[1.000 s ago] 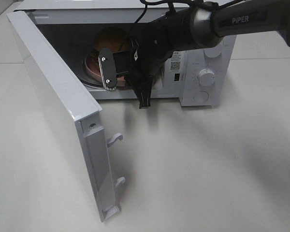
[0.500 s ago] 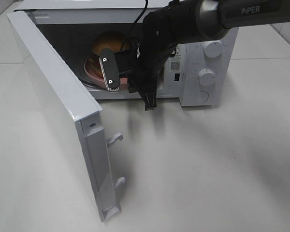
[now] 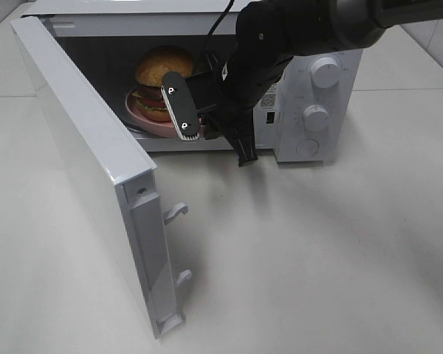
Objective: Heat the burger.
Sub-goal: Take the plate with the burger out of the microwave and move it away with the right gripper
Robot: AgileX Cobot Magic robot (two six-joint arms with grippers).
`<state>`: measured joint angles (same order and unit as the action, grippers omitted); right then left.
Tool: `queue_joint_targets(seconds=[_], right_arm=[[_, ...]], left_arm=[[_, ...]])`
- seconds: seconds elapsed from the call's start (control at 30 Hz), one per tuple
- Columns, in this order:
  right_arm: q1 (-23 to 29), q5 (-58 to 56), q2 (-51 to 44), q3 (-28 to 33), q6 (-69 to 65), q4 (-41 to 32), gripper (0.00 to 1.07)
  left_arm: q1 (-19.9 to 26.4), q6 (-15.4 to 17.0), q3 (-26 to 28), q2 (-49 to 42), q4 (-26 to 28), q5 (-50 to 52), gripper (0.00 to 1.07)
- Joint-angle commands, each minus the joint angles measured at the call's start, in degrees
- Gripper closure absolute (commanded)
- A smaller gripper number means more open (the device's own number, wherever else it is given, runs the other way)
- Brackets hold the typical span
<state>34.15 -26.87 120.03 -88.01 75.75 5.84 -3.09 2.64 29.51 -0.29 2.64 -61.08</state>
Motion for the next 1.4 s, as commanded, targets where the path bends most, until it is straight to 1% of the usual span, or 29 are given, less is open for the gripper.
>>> queue_joint_targets(seconds=[0.03,0.13,0.23,0.3,0.37,0.4,0.47,0.5,0.53,0.57,0.6,0.67,0.77,0.83,0.87,0.93,0.97,1.0,1.03,1.07,1.13,1.17,1.2,1.27,1.4], right_arm=[[-1.0,1.9,-3.9,1.4,1.9,0.5,1.07],[-1.0,2.0,-6.0,3.2,2.2,0.5,1.07],[-1.0,2.1,-6.6,3.7,2.4,0.5,1.07],[-1.0,2.2,-9.0,6.1,3.9,0.3,1.07],[-1.0,2.2,-9.5,6.6,4.1,0.3,1.07],[-1.0,2.5,-10.5,8.4,4.1,0.3,1.07],[-1.0,2.6,-10.9,9.3,4.2,0.3,1.07],[-1.0,3.4,-12.1,11.3,4.2,0.3,1.07],[-1.0,3.4,-12.1,11.3,4.2,0.3,1.07],[-1.0,4.4,-13.3,13.4,4.2,0.3,1.07],[-1.0,4.4,-13.3,13.4,4.2,0.3,1.07],[-1.0,5.6,-14.7,16.2,4.2,0.2,1.07],[-1.0,6.1,-15.7,17.9,4.2,0.1,1.07],[-1.0,8.1,-17.3,20.9,4.2,0.1,1.06],[-1.0,8.1,-17.3,20.9,4.2,0.1,1.06],[-1.0,10.0,-19.0,23.5,4.1,-0.2,1.06],[-1.0,10.0,-19.0,23.5,4.1,-0.2,1.06],[-1.0,10.8,-20.1,25.5,4.0,-0.5,1.06],[-1.0,10.8,-20.1,25.5,4.0,-0.5,1.06],[-1.0,11.5,-21.3,27.6,4.0,-1.0,1.06],[-1.0,11.6,-21.9,28.4,4.0,-1.0,1.06],[-1.0,11.9,-22.9,30.1,4.0,-1.0,1.06],[-1.0,11.9,-22.9,30.1,4.0,-1.0,1.06],[-1.0,12.1,-24.6,32.6,4.0,-0.9,1.06],[-0.8,12.7,-26.8,34.7,4.0,-0.9,1.06]], left_arm=[[0.1,-0.1,0.1,-0.7,-0.1,-0.1,0.07],[0.1,-0.1,0.1,-0.7,-0.1,-0.1,0.07],[0.1,-0.1,0.1,-0.7,-0.1,-0.1,0.07],[0.1,-0.1,0.1,-0.7,-0.1,-0.1,0.07],[0.1,-0.1,0.1,-0.7,-0.1,-0.1,0.07],[0.1,-0.1,0.1,-0.7,-0.1,-0.1,0.07],[0.1,-0.1,0.1,-0.7,-0.1,-0.1,0.07],[0.1,-0.1,0.1,-0.7,-0.1,-0.1,0.07],[0.1,-0.1,0.1,-0.7,-0.1,-0.1,0.07],[0.1,-0.1,0.1,-0.7,-0.1,-0.1,0.07],[0.1,-0.1,0.1,-0.7,-0.1,-0.1,0.07],[0.1,-0.1,0.1,-0.7,-0.1,-0.1,0.07],[0.1,-0.1,0.1,-0.7,-0.1,-0.1,0.07],[0.1,-0.1,0.1,-0.7,-0.1,-0.1,0.07],[0.1,-0.1,0.1,-0.7,-0.1,-0.1,0.07],[0.1,-0.1,0.1,-0.7,-0.1,-0.1,0.07],[0.1,-0.1,0.1,-0.7,-0.1,-0.1,0.07],[0.1,-0.1,0.1,-0.7,-0.1,-0.1,0.07],[0.1,-0.1,0.1,-0.7,-0.1,-0.1,0.07],[0.1,-0.1,0.1,-0.7,-0.1,-0.1,0.07],[0.1,-0.1,0.1,-0.7,-0.1,-0.1,0.07],[0.1,-0.1,0.1,-0.7,-0.1,-0.1,0.07],[0.1,-0.1,0.1,-0.7,-0.1,-0.1,0.07],[0.1,-0.1,0.1,-0.7,-0.1,-0.1,0.07],[0.1,-0.1,0.1,-0.7,-0.1,-0.1,0.07]])
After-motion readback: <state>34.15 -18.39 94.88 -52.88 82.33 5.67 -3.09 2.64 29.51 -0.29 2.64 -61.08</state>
